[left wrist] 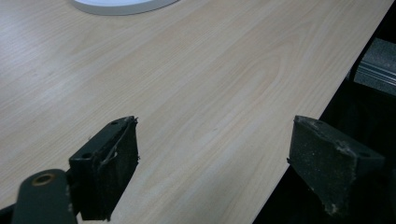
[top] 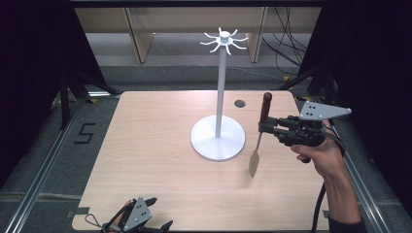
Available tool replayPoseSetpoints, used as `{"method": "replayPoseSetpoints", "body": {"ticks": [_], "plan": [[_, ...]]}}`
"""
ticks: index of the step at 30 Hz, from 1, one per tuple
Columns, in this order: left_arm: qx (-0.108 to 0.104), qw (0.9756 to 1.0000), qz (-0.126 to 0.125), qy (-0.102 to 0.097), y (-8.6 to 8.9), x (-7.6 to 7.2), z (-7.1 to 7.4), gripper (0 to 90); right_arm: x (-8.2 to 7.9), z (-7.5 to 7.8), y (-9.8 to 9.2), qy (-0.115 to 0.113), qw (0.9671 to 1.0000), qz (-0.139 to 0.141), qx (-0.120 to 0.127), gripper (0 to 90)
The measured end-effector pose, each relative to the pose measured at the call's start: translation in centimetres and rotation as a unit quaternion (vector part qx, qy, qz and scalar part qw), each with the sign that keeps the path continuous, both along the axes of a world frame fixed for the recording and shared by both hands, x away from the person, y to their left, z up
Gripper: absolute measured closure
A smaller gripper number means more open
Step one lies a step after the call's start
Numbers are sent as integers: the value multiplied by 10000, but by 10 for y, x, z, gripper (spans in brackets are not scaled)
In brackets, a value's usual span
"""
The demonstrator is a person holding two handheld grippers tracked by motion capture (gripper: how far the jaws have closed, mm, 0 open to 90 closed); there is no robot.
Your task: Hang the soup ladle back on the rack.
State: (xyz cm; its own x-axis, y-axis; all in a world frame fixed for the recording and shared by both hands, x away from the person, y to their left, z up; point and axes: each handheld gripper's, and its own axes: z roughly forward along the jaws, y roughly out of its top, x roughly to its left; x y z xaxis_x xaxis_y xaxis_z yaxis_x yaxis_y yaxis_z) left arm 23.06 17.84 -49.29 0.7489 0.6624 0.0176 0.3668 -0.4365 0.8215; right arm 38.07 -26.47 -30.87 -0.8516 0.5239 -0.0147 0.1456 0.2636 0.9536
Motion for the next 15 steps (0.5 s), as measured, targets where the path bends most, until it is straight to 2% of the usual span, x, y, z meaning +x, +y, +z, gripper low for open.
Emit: {"method": "replayPoseSetpoints", "body": {"ticks": [3, 4, 5, 6, 8, 10, 11, 12, 14, 15], "plan": [[59, 10000, -54, -53, 1, 1, 0, 151, 7, 3, 5, -13, 9999, -34, 97, 743], [57, 10000, -61, -48, 1, 1, 0, 151, 11, 5, 6, -90, 9999, -38, 65, 743], [-17, 10000, 18, 43, 0, -1, 0, 151, 13, 6, 8, -11, 9999, -26, 121, 743], [-4, 10000, 7, 29, 0, 0, 0, 151, 15, 9, 9, 16, 9998, -109, 139, 743], [5, 10000, 10, 53, 0, -1, 0, 151, 20, 14, 9, -73, 9998, -112, 116, 743], [-20, 10000, 34, 41, -1, -1, -1, 151, 21, 19, 11, 20, 9997, -182, 145, 743], [-3, 10000, 39, 48, -1, -1, -1, 151, 23, 22, 11, -68, 9997, -188, 132, 743], [19, 10000, 9, 78, 0, -1, 0, 151, 24, 24, 11, -35, 9997, -206, 117, 743], [50, 10000, -40, -24, 0, 0, 0, 152, 26, 28, 12, -15, 9995, -297, 136, 743], [28, 10000, -8, 58, -1, 0, 0, 151, 29, 31, 11, -127, 9994, -319, 97, 743]]}}
